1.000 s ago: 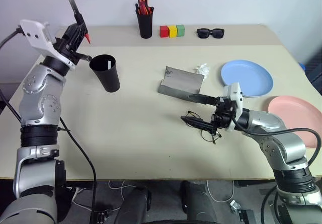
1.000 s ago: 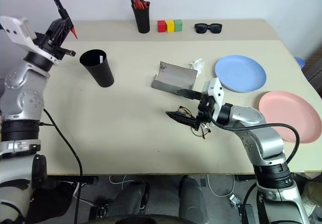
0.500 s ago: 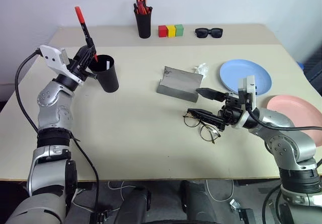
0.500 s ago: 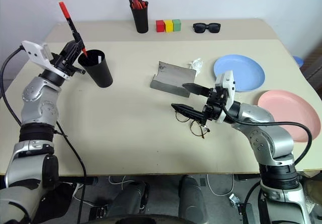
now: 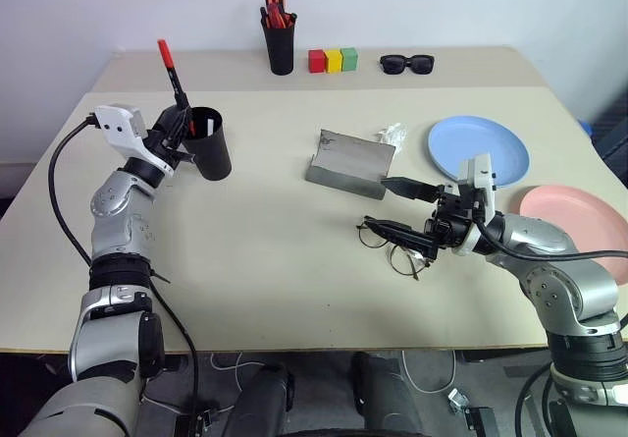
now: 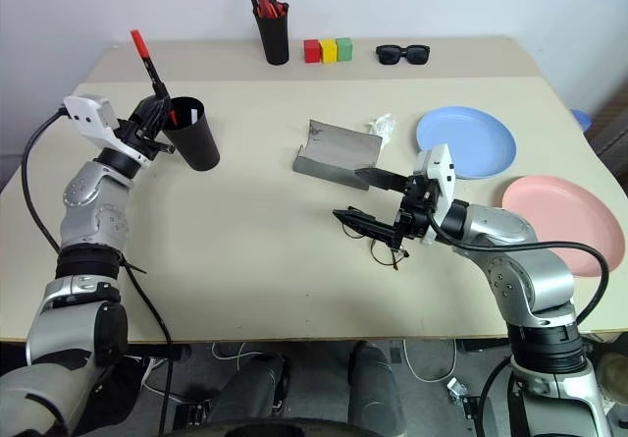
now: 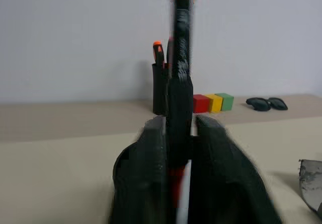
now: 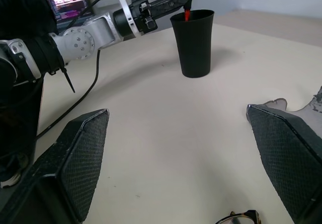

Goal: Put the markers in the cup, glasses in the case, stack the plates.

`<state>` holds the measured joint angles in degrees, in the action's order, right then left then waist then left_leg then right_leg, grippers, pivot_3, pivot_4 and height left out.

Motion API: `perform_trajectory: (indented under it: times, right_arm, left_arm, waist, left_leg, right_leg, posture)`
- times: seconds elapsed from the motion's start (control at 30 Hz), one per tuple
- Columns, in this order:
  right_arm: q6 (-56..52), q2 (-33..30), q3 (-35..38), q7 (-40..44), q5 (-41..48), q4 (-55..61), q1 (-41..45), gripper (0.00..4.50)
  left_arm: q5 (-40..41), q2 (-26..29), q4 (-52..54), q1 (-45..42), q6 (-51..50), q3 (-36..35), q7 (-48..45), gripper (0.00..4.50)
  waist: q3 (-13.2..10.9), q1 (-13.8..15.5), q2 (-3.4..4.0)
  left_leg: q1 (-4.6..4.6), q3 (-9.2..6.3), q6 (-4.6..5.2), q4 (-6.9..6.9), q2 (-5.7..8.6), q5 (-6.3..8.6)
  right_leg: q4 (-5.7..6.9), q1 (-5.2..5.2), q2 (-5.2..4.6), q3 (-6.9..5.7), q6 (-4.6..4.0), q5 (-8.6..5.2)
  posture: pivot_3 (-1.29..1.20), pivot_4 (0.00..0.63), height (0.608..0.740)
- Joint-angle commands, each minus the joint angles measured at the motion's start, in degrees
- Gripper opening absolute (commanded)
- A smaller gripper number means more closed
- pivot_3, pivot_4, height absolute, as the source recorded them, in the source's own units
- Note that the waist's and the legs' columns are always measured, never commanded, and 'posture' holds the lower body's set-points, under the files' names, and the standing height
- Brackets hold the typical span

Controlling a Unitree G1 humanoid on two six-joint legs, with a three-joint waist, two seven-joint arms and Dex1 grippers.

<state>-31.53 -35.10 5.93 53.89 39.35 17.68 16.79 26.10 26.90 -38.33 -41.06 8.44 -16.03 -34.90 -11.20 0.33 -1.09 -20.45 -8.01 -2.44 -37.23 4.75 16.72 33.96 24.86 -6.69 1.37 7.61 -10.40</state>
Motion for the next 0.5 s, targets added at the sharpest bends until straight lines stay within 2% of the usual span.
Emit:
perform_trajectory:
  times: [0.03, 0.13, 0.27, 0.43, 0.5]
  right_arm:
    - [1.2, -0.6, 0.4, 0.3, -0.2, 1.6, 0.5, 4.50]
    - [1.0, -0.6, 0.4, 0.5, -0.3, 1.8, 0.2, 4.50]
    - [1.2, -0.4, 0.5, 0.3, -0.5, 1.3, 0.4, 4.50]
    - [1.3, 0.3, 1.6, -0.7, -0.4, 0.4, 0.6, 4.50]
    - [2.1, 0.4, 1.6, -0.8, -1.0, -0.3, 0.6, 4.50]
  left_arm:
    - [-0.7, 0.5, 1.2, 0.1, 1.7, -1.4, -0.7, 2.86]
    - [-1.1, 0.3, 1.8, -0.1, 1.8, -1.5, -0.9, 4.44]
    - [0.7, -0.2, 5.8, -0.1, -1.0, -1.2, -2.7, 4.48]
    - [8.4, -2.6, 18.9, 0.3, -14.8, 1.2, -7.8, 4.48]
    - [8.0, -3.7, 22.4, -0.2, -18.1, 5.7, -11.9, 4.48]
  waist:
    - [0.0, 0.0, 0.00]
    - [0.0, 0.0, 0.00]
    - [0.0, 0.1, 0.00]
    - [0.0, 0.1, 0.00]
    - [0.0, 0.2, 0.00]
  left_leg:
    - [0.00, 0.00, 0.00, 0.00, 0.00, 0.00]
    - [0.00, 0.00, 0.00, 0.00, 0.00, 0.00]
    - [0.00, 0.00, 0.00, 0.00, 0.00, 0.00]
    - [-0.02, -0.01, 0.00, 0.00, -0.01, 0.00]
    - [-0.01, -0.01, 0.00, -0.02, 0.00, 0.00]
  right_leg:
    - [0.00, 0.00, 0.00, 0.00, 0.00, 0.00]
    - [0.00, 0.00, 0.00, 0.00, 0.00, 0.00]
    - [0.00, 0.00, 0.00, 0.00, 0.00, 0.00]
    - [0.00, 0.00, 0.00, 0.00, 0.00, 0.00]
    - [0.00, -0.01, -0.01, 0.00, 0.00, 0.00]
  posture:
    - [0.00, 0.150, 0.740]
    - [0.00, 0.150, 0.740]
    - [0.00, 0.150, 0.740]
    - [0.00, 0.150, 0.740]
    - [0.00, 0.150, 0.740]
